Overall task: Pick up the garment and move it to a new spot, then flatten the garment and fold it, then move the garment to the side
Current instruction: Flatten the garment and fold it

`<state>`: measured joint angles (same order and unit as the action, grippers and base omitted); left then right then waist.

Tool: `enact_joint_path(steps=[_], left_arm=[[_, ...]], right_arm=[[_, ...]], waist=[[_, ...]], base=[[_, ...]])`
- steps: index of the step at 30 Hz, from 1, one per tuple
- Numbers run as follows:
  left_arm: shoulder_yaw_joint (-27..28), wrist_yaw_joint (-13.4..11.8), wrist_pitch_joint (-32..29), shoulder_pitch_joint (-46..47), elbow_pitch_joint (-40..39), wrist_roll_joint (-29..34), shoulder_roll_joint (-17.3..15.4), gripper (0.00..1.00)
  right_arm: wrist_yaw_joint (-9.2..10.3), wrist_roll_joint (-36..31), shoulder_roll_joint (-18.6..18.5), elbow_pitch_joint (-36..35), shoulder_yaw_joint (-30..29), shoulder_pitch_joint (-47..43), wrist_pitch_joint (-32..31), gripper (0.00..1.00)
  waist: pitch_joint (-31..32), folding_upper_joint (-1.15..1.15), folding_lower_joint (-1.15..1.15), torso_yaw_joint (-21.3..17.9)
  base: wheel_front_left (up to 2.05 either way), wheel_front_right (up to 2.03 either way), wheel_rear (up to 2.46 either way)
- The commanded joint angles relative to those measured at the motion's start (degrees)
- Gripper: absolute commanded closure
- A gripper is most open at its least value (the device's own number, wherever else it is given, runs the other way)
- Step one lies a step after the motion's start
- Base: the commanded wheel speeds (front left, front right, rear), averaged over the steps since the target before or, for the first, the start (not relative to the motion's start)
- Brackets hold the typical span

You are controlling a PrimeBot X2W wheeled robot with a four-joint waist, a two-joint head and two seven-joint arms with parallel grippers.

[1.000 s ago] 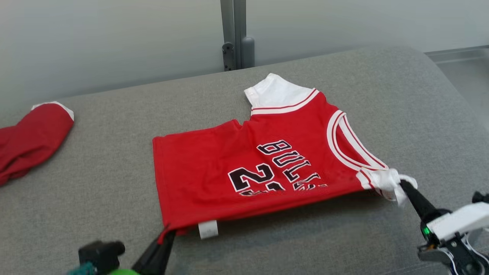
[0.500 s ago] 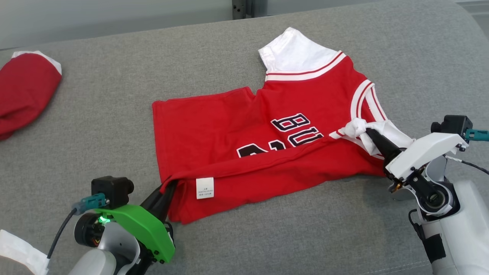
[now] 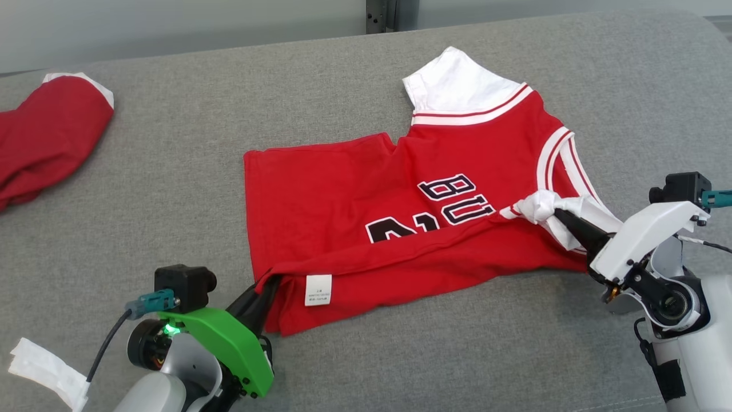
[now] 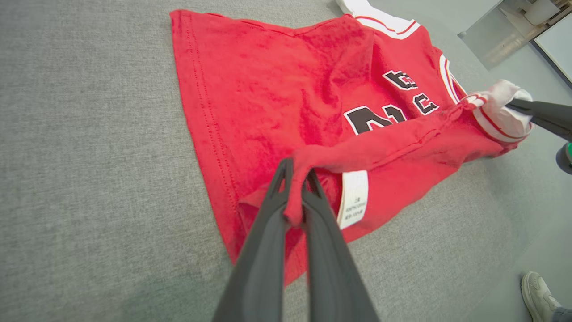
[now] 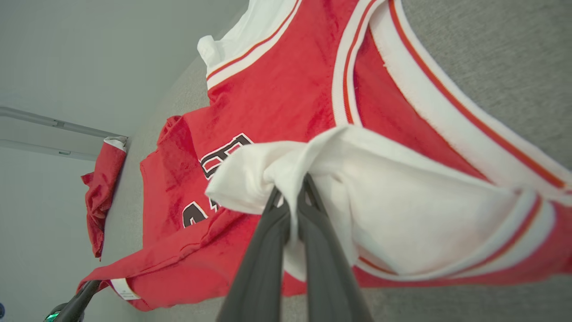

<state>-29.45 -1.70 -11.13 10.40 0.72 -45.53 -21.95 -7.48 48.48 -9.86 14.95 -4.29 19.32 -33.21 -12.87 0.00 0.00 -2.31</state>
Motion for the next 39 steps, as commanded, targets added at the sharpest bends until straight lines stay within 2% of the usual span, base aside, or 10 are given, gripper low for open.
enact_joint_path(steps=[1,13,14,15,16,22,25,30,34,39], left_arm=[[-0.1,0.2,-0.2,0.8,0.2,0.0,0.0,1.00],[-0.6,-0.6,-3.2,3.3,2.8,-0.1,-0.6,1.00],[-0.6,-0.7,-3.2,3.7,3.6,-0.3,-0.2,0.91],[-0.4,-0.8,-3.0,4.0,4.2,-0.4,0.1,0.57],[-0.2,-1.0,-2.8,4.3,4.9,-0.5,0.4,0.00],[0.6,-2.0,-0.5,-0.1,5.0,-1.0,-0.4,0.00],[3.1,-4.3,1.6,-5.3,1.0,-2.5,-1.4,0.00],[5.1,-7.7,3.1,-14.7,-7.4,-4.4,-2.6,0.00],[3.7,-8.1,1.9,-15.3,-9.3,-4.8,-1.5,0.00],[1.6,-7.3,0.3,-10.9,-7.4,-4.1,0.5,0.00]], right_arm=[[-0.02,-0.4,-0.4,-0.9,-0.4,-1.0,-0.8,1.00],[-0.02,-5.8,0.3,-3.4,-1.5,0.6,-5.3,1.00],[-0.02,-6.3,0.6,-3.2,-1.1,0.9,-5.5,0.84],[-0.02,-7.1,0.6,-3.0,-1.0,1.4,-5.3,0.46],[-0.02,-8.1,0.5,-2.7,-1.0,1.8,-5.0,0.00],[-0.02,-10.1,-2.2,-6.8,0.2,-0.7,-2.1,0.00],[-0.02,-11.1,-5.4,-12.1,0.4,-4.5,-1.7,0.00],[-0.02,-13.4,-11.9,-20.6,2.9,-12.2,-5.5,0.00],[-0.02,-16.0,-13.9,-23.1,2.9,-14.8,-6.8,0.00],[-0.02,-20.5,-13.4,-21.0,2.0,-12.7,-6.1,0.00]], waist=[[0.0,0.00,0.00,-0.5],[-2.3,0.00,0.00,-0.9],[-2.5,0.00,0.00,-0.9],[-2.7,0.00,0.00,-0.8],[-2.8,0.00,0.00,-0.7],[0.1,0.00,0.00,-0.7],[2.1,0.00,0.00,-1.4],[3.1,0.00,0.00,-2.5],[1.5,0.00,0.00,-2.7],[-1.3,0.00,0.00,-2.6]], base=[[0.00,0.00,0.00],[0.00,0.00,0.00],[0.00,0.00,0.00],[0.00,0.00,0.00],[0.00,0.00,0.00],[0.00,0.00,0.00],[0.00,0.00,0.00],[0.00,0.00,0.00],[0.00,0.00,0.00],[0.00,0.00,0.00]])
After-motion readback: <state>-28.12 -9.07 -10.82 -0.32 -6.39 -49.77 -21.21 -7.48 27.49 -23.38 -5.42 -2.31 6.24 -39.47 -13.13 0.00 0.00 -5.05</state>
